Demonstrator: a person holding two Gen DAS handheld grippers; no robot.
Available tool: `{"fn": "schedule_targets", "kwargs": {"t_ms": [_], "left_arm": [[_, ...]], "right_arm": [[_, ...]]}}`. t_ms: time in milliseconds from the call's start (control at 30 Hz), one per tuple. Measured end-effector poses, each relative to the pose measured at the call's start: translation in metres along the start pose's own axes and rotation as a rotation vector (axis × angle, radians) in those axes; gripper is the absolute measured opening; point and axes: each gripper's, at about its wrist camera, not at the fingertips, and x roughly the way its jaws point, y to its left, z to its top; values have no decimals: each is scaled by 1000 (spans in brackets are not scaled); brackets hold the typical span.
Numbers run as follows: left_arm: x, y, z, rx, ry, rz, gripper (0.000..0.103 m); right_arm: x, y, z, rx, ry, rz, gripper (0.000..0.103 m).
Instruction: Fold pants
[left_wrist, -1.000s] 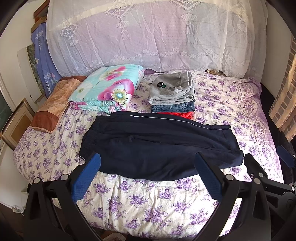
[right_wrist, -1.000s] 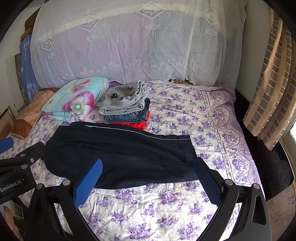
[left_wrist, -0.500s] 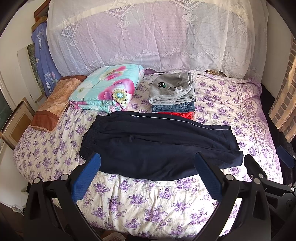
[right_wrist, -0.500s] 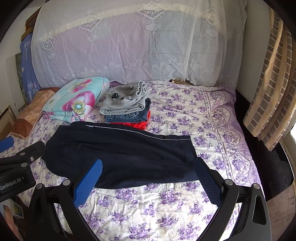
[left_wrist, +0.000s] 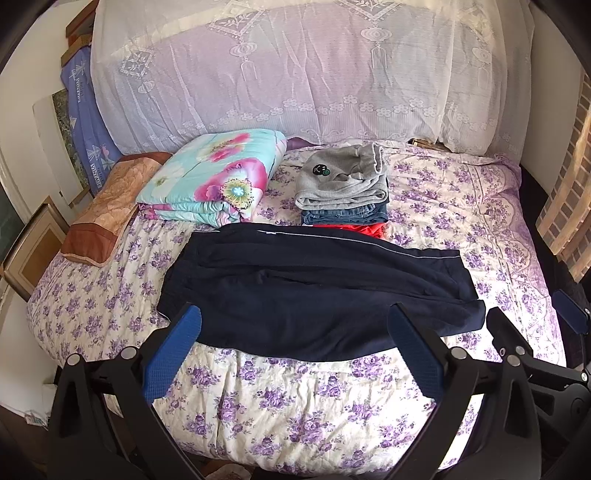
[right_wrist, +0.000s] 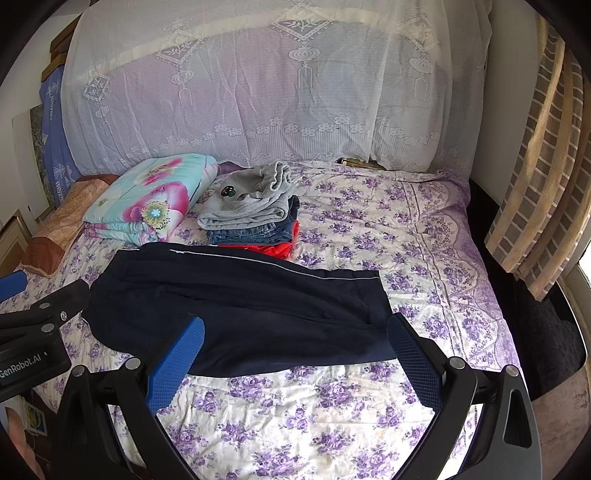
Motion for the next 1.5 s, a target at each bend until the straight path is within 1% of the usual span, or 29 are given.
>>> {"fn": "schedule_targets", "kwargs": {"t_ms": [467,633,1033,1167,1233,1267,1333,1400,1433,1500], "left_arm": [[1,-4,-1,-4,9,2,98],[7,-1,-3,-8,17,-1,98],[9,2,-4,-10,20,-4,98],[14,3,-8,-17,33,-12,98],[23,8,-11,-21,63,-25,98],[32,13,-12,-39,98,-41,98],[63,34,-20,-126,219,-89,98],[102,64,-37,-252,343,-146,98],[121,81,-49,-314,390,-139,98],[155,116,-72,-409,461,-79,98]], "right_arm": [[4,1,-1,-6,6,6,99],[7,0,0,-9,11,7,99],[7,7,-3,-20,14,9,99],[10,8,-5,-23,22,15,99],[16,7,-6,-23,38,26,99],[22,6,-7,-17,49,35,99],[38,-1,-11,7,82,48,99],[59,-11,-22,18,143,28,99],[71,-15,-30,11,185,4,99],[92,-25,-48,4,280,-48,99]]}}
